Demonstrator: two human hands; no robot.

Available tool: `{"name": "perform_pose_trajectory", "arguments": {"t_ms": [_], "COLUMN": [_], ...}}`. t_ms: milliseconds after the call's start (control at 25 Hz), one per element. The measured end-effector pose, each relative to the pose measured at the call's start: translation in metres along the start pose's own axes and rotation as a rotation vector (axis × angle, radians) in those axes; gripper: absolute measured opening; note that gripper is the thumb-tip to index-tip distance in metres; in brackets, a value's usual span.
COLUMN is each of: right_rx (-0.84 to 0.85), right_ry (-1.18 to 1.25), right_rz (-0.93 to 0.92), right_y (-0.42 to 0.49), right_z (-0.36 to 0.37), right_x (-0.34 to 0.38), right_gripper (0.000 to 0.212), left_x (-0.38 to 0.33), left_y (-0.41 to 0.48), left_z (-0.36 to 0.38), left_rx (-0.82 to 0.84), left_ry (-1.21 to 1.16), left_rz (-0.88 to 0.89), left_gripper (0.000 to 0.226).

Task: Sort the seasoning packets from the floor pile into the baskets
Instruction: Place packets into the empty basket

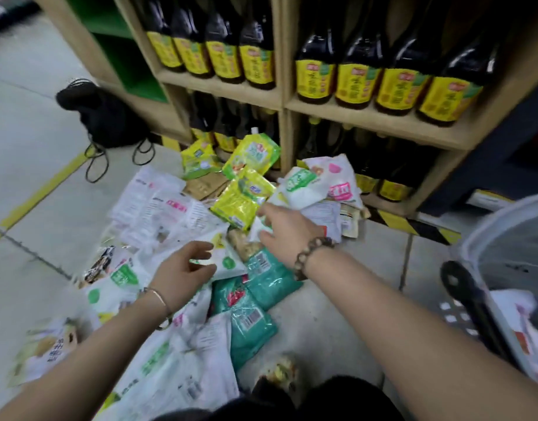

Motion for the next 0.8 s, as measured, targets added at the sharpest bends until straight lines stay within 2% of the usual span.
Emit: {"name": "perform_pose_trajectory", "arguments": {"t_ms": [200,360,480,560,640,720,800], "right_rx": [0.166,0.284,0.366,0.421,0.451,0.536,0.653], "right_ry": [-0.081,-0.169,-0.233,-0.252,-0.234,-0.181,-0.103], "right_rz": [0.016,0.026,-0.041,-0.018,0.088,0.199,0.272], "right_y": [0.016,0.045,0.065,0.068,0.065,0.060,0.049], "right_z": [0.076,0.118,0.140,0.160,0.182,0.206,0.237], "right_x": [-0.017,-0.037,-0.058,-0.079,-0.102,-0.114,-0.111], "right_gripper": [0.029,0.035,0.031,0.029,0.030,0.027,0.025], "left_x": [0.073,0.117,0.142,0.158,0.168,0.169,0.165], "left_y": [0.035,0.078,0.116,0.137,0.153,0.170,0.175], "left_z": [0.014,0.023,0.023,0.029,0.038,0.041,0.032], "left_rx": [-0.053,-0.070,-0.128,-0.062,0.022,0.023,0.047], "left_ry": [0.121,0.242,0.621,0.864,0.947,0.954,0.844], "left_rz": [-0.163,-0.169,-0.044,-0.020,-0.051,-0.094,-0.158], "left_gripper": [0.044,0.055,0.081,0.109,0.123,0.116,0.088]}}
Point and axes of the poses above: each hand's wrist, its own y-axis towards the middle knuckle, its own z-axis out of the palm, x = y × z, the point moved 2 cm from there along y, towards the middle knuckle, and after that the axes turned 3 degrees about -x, right-handed, at the moved point
